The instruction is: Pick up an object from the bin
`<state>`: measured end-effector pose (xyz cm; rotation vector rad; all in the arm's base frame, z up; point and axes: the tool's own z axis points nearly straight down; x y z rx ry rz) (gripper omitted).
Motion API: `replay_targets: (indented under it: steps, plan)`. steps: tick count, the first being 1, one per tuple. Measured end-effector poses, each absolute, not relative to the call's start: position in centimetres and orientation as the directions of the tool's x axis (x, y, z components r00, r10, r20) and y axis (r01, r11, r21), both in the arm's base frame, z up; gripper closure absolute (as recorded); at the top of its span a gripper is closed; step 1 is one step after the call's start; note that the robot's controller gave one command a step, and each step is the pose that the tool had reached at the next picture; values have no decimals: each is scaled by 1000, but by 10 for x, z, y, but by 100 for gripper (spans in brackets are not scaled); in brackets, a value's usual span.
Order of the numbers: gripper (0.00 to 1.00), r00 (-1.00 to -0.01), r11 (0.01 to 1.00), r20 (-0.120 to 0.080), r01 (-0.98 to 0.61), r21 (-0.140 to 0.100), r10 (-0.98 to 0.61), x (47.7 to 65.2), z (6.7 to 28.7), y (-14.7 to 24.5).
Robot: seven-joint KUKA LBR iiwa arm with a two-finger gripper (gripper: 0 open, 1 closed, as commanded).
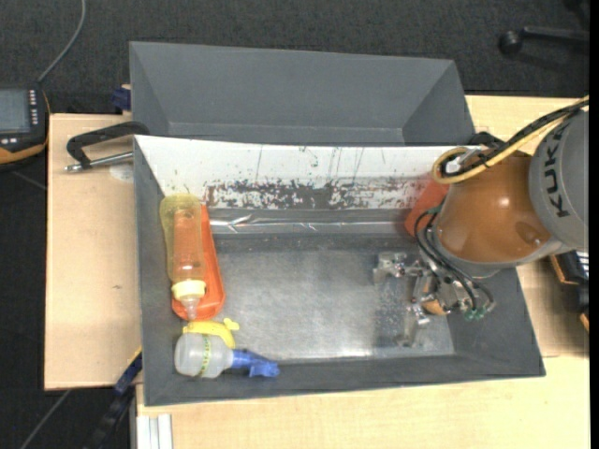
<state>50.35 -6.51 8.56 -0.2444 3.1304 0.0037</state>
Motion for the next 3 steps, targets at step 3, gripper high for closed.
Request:
replay_targets:
  steps: [3]
  plan:
    - [0, -883, 883, -9, -468, -2, -468, 530, 86, -129]
